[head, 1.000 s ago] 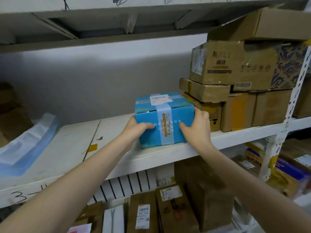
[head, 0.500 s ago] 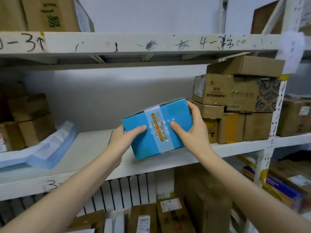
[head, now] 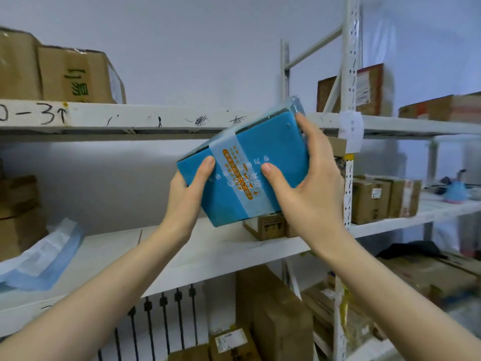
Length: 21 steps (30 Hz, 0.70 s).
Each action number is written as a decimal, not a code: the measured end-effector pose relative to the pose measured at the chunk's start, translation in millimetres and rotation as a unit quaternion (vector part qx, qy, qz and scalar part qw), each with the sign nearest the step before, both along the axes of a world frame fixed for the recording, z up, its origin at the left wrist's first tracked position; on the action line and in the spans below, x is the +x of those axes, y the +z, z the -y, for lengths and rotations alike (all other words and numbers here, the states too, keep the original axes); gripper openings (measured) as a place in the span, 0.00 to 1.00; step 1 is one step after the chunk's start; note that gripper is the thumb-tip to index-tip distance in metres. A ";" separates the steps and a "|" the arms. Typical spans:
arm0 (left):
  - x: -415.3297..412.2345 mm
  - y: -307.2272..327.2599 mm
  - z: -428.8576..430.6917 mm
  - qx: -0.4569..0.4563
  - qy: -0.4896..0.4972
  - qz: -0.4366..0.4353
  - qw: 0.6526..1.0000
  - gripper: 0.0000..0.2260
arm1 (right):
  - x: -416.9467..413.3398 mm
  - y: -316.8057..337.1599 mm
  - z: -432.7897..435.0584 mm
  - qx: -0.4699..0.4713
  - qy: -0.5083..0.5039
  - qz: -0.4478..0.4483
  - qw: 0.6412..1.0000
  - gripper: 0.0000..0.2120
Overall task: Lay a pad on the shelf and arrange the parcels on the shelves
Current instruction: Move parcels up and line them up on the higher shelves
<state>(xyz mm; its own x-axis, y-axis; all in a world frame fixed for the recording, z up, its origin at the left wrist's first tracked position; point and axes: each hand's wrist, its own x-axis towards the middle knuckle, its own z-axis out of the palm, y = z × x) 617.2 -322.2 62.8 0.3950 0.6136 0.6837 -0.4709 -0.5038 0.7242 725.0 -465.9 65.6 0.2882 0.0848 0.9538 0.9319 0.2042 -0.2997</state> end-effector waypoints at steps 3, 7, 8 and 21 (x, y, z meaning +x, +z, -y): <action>11.6 23.2 9.1 0.041 -0.011 0.025 0.999 0.19 | 15.3 11.9 12.7 0.047 0.014 0.013 0.999 0.33; 33.0 58.7 14.3 0.095 -0.012 0.058 0.994 0.25 | 47.8 31.8 17.2 0.115 0.047 0.035 0.992 0.33; 39.7 67.6 15.0 0.105 -0.014 0.060 0.993 0.25 | 56.5 37.6 17.0 0.126 0.059 0.039 0.990 0.33; 188.2 172.8 5.9 0.173 0.101 0.020 0.980 0.15 | 246.0 140.4 -22.7 0.166 0.165 0.014 0.972 0.30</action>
